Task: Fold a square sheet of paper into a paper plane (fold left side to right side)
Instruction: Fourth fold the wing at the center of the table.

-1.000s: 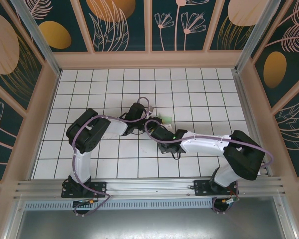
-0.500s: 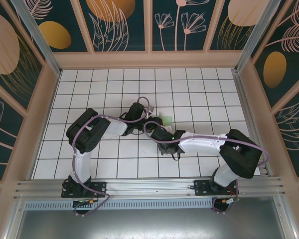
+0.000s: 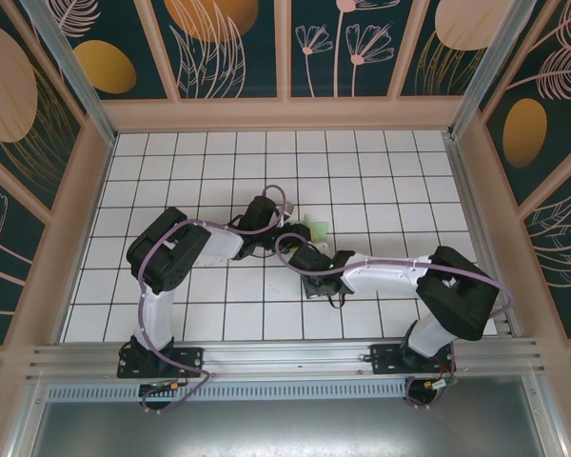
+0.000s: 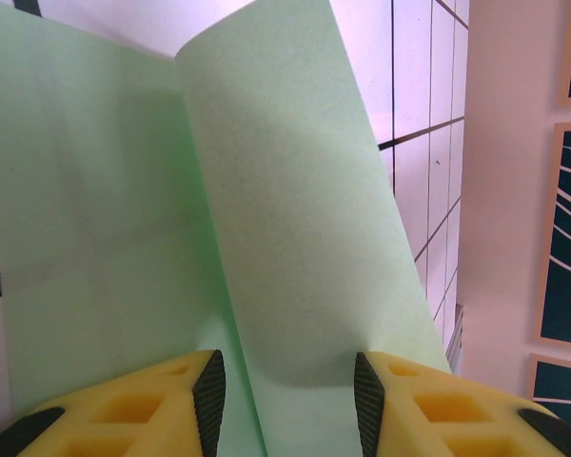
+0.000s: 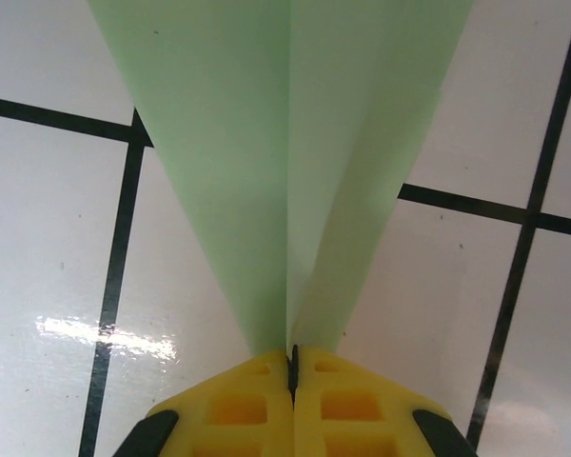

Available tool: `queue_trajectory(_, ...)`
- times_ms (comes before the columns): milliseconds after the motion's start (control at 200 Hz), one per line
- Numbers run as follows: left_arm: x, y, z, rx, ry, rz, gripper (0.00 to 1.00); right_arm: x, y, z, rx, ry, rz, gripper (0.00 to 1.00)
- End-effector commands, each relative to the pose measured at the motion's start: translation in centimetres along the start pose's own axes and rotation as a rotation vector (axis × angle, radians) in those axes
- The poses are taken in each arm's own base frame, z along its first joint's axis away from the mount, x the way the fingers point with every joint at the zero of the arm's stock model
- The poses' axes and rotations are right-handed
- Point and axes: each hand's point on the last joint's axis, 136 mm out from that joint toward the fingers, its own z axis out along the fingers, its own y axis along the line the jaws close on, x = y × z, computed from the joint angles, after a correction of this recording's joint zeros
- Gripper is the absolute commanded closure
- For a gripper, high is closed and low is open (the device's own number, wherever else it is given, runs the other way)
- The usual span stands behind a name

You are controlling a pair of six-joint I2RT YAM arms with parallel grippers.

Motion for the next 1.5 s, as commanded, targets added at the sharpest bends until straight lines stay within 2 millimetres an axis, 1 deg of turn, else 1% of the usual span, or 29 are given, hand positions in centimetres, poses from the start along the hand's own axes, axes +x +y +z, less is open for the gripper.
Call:
queue_trajectory(0, 0.4, 2.0, 0.3, -0.067, 0.006, -0.013, 0.56, 0.7, 0.0, -0.5, -0.069, 0.017, -0.002, 0.95)
queue_trajectory(70, 0.5, 2.0, 0.4, -0.067, 0.008, -0.014, 0.56, 0.3, 0.4, -1.2, -0.118, -0.009, -0.010, 0.86)
queue_trajectory(105, 0.5, 2.1, 0.3, -0.069, 0.006, -0.014, 0.56, 0.0, 0.5, -1.7, -0.148, -0.026, -0.015, 0.80)
queue_trajectory(160, 0.5, 2.1, 0.4, -0.070, 0.007, -0.017, 0.56, -0.6, 0.6, -2.5, -0.195, -0.055, -0.008, 0.74)
queue_trajectory(230, 0.4, 2.1, 0.4, -0.069, 0.006, -0.017, 0.56, -1.2, 0.6, -3.7, -0.268, -0.087, 0.009, 0.69)
queue_trajectory(305, 0.4, 2.1, 0.3, -0.070, 0.005, -0.016, 0.56, -2.5, 0.3, -5.0, -0.352, -0.135, 0.049, 0.65)
queue_trajectory(355, 0.4, 2.1, 0.3, -0.069, 0.004, -0.018, 0.56, -3.5, -0.2, -5.7, -0.396, -0.167, 0.080, 0.63)
queue_trajectory(420, 0.4, 2.1, 0.3, -0.069, 0.004, -0.016, 0.56, -4.7, -1.0, -6.1, -0.416, -0.199, 0.104, 0.63)
queue_trajectory(510, 0.4, 2.1, 0.3, -0.070, 0.003, -0.017, 0.56, -5.9, -1.5, -5.8, -0.390, -0.215, 0.097, 0.61)
queue_trajectory(606, 0.5, 2.2, 0.3, -0.072, 0.005, -0.018, 0.56, -6.6, -0.9, -5.0, -0.393, -0.208, 0.087, 0.59)
queue_trajectory(756, 0.4, 2.2, 0.4, -0.070, 0.005, -0.020, 0.56, -6.5, -0.2, -3.2, -0.411, -0.180, 0.100, 0.56)
queue_trajectory(881, 0.4, 2.1, 0.4, -0.071, 0.006, -0.018, 0.56, -6.4, 0.5, -2.4, -0.441, -0.167, 0.111, 0.56)
queue_trajectory(1006, 0.4, 2.2, 0.4, -0.072, 0.006, -0.019, 0.56, -5.8, 0.6, -1.3, -0.437, -0.138, 0.119, 0.57)
queue_trajectory(1146, 0.4, 2.2, 0.4, -0.072, 0.007, -0.019, 0.56, -5.6, 0.4, -0.7, -0.422, -0.124, 0.115, 0.58)
queue_trajectory(1241, 0.4, 2.2, 0.5, -0.072, 0.007, -0.017, 0.56, -5.6, 0.2, -0.7, -0.417, -0.125, 0.119, 0.62)
queue_trajectory(1331, 0.4, 2.3, 0.6, -0.075, 0.010, -0.020, 0.56, -5.8, 0.1, -1.4, -0.443, -0.136, 0.119, 0.62)
queue_trajectory(1391, 0.4, 2.3, 0.6, -0.076, 0.009, -0.021, 0.56, -6.3, 0.3, -2.5, -0.503, -0.162, 0.121, 0.57)
queue_trajectory(1491, 0.4, 2.4, 0.6, -0.077, 0.009, -0.022, 0.56, -7.4, 0.5, -4.8, -0.654, -0.214, 0.152, 0.49)
